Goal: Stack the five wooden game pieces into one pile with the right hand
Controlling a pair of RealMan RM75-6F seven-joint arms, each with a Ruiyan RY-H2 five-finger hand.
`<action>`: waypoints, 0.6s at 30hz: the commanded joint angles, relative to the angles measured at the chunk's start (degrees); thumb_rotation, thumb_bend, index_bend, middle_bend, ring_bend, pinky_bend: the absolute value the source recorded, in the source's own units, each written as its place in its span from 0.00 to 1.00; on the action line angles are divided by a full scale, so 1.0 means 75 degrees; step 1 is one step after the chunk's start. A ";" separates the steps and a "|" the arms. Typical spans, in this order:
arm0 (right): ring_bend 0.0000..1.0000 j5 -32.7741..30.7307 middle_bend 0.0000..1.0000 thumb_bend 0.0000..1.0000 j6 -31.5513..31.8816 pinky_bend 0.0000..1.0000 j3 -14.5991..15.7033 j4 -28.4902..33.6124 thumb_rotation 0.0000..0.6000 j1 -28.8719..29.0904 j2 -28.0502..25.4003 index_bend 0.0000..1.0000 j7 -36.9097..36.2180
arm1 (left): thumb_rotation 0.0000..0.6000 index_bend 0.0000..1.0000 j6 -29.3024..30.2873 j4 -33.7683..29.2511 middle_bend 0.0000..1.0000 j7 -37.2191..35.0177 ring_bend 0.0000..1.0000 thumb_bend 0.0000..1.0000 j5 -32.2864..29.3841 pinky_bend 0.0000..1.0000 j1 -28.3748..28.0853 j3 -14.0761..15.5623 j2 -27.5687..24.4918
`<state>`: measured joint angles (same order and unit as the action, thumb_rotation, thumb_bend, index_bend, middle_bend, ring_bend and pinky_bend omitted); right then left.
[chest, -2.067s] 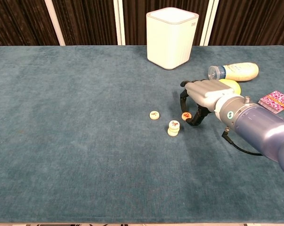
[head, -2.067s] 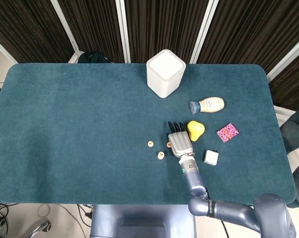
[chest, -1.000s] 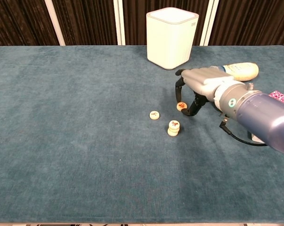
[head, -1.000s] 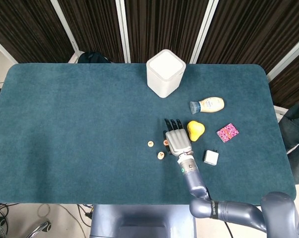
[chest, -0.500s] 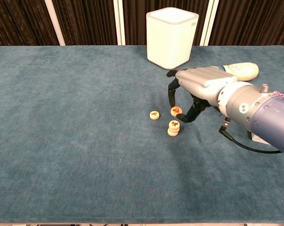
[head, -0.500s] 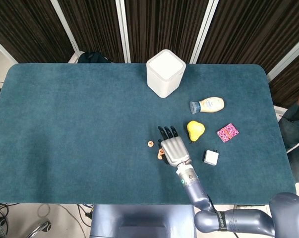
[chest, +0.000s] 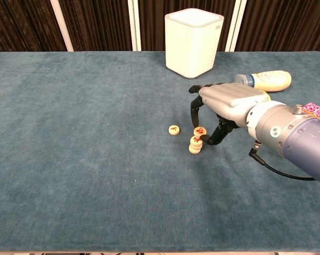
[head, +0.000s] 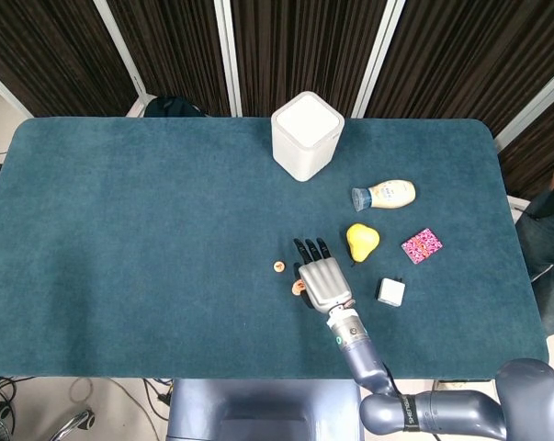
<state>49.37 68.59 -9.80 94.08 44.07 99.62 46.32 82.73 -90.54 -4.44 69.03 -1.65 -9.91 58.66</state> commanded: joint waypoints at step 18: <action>0.00 -0.0055 0.00 0.44 -0.0042 0.00 0.0027 -0.0317 1.00 0.0012 0.0260 0.53 0.0054 | 1.00 0.05 -0.0003 0.0007 0.00 -0.0015 0.00 0.15 0.0005 0.09 0.0001 0.0000 -0.0003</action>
<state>48.99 68.29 -9.59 91.73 44.17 101.54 46.72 82.71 -90.49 -4.56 69.07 -1.64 -9.91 58.63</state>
